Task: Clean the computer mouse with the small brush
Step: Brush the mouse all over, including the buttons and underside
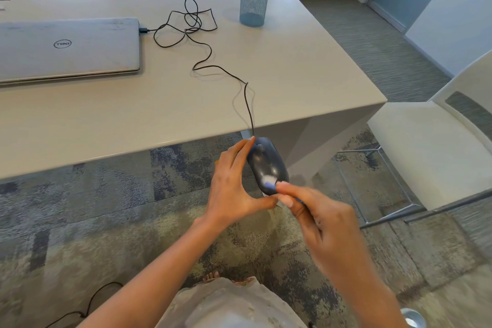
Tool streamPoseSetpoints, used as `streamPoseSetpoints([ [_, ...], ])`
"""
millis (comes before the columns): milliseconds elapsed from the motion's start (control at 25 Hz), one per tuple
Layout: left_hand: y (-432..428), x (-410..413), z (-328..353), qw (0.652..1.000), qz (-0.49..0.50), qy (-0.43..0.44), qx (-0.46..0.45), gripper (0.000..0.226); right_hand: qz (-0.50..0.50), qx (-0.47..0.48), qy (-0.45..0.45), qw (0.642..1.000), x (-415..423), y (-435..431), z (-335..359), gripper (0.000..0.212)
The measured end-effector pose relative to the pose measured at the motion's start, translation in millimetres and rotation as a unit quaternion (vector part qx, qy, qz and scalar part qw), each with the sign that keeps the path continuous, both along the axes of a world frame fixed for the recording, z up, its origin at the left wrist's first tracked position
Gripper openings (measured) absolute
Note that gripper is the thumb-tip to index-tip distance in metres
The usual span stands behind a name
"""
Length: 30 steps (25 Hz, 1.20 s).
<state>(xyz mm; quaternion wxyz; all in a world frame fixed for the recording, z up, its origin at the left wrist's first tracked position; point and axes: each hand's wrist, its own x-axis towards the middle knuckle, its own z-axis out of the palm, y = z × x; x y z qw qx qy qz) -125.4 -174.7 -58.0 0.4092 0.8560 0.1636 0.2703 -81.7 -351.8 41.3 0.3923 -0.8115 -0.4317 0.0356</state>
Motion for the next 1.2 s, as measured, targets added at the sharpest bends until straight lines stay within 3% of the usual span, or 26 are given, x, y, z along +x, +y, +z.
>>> streamPoseSetpoints([
  [360,-2.8,0.0,2.8,0.999,-0.01,-0.005,0.043,0.111,-0.032,0.033,0.059,0.997,12.9,-7.7,3.6,0.019],
  [600,-1.3,-3.1,6.3,0.999,-0.014,-0.012,0.043,0.112,-0.159,0.038,0.048,0.985,41.6,-33.1,-0.7,0.025],
  [800,-2.7,-2.9,6.8,0.999,-0.015,-0.019,0.023,0.112,-0.193,0.033,0.083,0.977,38.8,-25.4,-12.3,0.018],
  [1200,-5.8,-0.2,2.2,0.999,-0.019,-0.029,0.01,0.115,-0.17,-0.017,0.212,0.962,50.6,4.5,-55.4,0.021],
])
